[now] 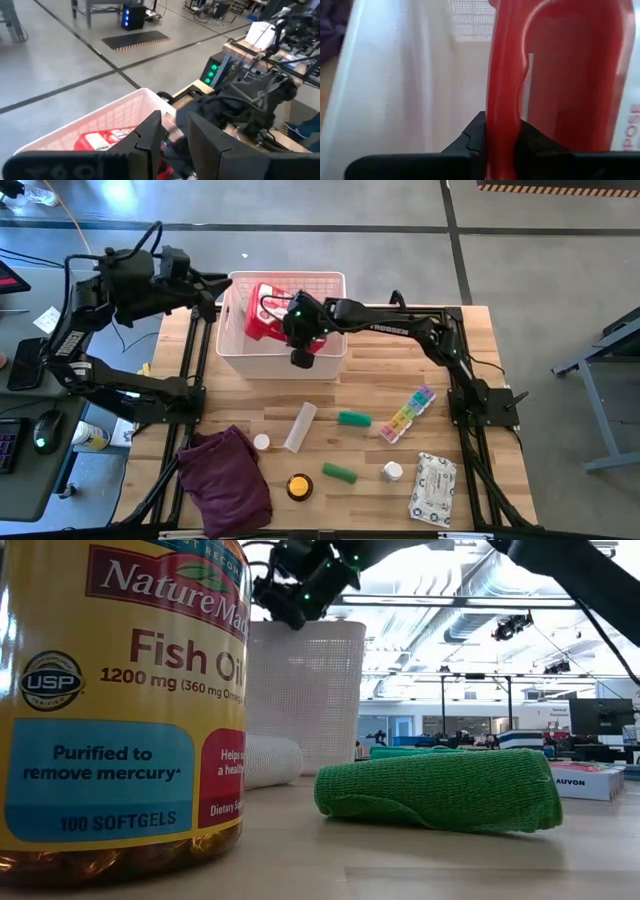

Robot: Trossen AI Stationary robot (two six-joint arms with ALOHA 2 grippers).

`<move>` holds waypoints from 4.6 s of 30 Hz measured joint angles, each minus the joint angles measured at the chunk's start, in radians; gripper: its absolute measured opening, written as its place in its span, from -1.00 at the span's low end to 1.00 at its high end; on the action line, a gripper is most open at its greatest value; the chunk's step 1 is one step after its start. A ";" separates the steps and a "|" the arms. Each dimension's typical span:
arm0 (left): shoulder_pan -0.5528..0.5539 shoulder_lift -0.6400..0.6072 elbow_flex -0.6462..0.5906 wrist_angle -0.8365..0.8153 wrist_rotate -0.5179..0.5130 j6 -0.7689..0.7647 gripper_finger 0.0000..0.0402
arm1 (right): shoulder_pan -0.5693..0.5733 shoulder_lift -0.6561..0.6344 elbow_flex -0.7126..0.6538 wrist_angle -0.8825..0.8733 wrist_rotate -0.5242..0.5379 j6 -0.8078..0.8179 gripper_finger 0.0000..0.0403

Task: Pick & place medical supplies in basket/bin
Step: Put the first aid kit into the white bin

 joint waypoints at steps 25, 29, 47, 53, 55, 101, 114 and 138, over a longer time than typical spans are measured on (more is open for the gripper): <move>0.000 -0.045 0.000 -0.016 0.001 0.056 -0.37 | -0.056 -0.055 -0.005 0.107 -0.306 0.187 -0.79; 0.000 -0.044 0.000 -0.027 -0.001 0.059 -0.37 | -0.081 -0.055 -0.005 0.101 -0.220 0.152 -0.79; 0.000 -0.044 0.000 -0.035 -0.078 0.076 -0.37 | -0.120 -0.011 -0.003 -0.013 -0.205 0.084 -0.79; 0.000 -0.039 0.000 -0.037 -0.078 0.067 -0.37 | -0.118 0.022 -0.005 -0.031 -0.179 0.085 -0.77; 0.000 -0.036 0.000 -0.037 -0.079 0.059 -0.37 | -0.113 0.027 -0.004 -0.040 -0.150 0.068 -0.77; 0.000 0.042 0.000 -0.148 -0.242 -0.374 -0.37 | -0.107 0.122 -0.004 -0.133 0.023 0.184 -0.17; 0.000 0.042 0.000 -0.178 -0.238 -0.398 -0.37 | -0.127 0.126 -0.003 -0.202 0.059 0.161 -0.20; 0.000 0.042 0.000 -0.185 -0.238 -0.412 -0.37 | -0.201 0.130 -0.002 -0.544 0.045 0.072 -0.34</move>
